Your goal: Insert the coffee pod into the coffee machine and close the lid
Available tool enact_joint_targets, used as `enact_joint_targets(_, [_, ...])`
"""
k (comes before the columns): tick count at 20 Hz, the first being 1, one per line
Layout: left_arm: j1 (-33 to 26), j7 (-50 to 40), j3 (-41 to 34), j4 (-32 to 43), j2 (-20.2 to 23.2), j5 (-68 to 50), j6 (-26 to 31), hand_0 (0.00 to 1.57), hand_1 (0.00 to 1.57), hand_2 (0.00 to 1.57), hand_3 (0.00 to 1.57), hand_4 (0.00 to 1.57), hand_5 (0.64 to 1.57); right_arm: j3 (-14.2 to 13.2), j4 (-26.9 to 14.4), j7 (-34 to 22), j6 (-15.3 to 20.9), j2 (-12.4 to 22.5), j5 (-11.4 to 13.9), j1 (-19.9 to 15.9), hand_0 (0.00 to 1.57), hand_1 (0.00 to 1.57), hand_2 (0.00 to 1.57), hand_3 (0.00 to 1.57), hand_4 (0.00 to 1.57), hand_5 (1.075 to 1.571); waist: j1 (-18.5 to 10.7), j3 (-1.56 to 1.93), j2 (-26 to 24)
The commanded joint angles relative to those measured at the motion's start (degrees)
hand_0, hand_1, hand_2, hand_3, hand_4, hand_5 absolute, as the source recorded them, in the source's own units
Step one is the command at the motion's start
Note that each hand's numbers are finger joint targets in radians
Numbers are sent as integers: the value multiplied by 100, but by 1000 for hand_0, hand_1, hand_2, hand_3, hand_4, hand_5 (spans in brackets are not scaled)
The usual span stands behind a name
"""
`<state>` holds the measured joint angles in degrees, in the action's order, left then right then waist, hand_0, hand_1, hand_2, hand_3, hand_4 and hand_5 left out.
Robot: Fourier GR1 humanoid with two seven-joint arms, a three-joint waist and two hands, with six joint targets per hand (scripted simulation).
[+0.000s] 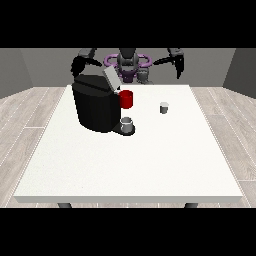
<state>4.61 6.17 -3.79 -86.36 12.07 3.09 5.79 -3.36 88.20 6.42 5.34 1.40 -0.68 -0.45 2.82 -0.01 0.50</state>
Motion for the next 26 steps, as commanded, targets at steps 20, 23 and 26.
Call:
enact_joint_targets(20, [2117,-51,-456,3366,881,824,112,0,0,0,0,0,1571,424,-3,-660,407,-98,199,-931,0,0,0,0,372,1571,478,-1,922])
enact_joint_targets(23, [2160,-191,-219,3484,730,1029,154,0,0,0,0,0,1571,271,-354,-470,277,-56,53,-864,0,0,0,0,389,1571,418,0,785])
enact_joint_targets(26, [2199,-45,-117,3625,774,1201,217,0,0,375,0,0,1571,193,-458,-806,518,22,237,-1137,0,0,0,0,423,1571,274,-1,732])
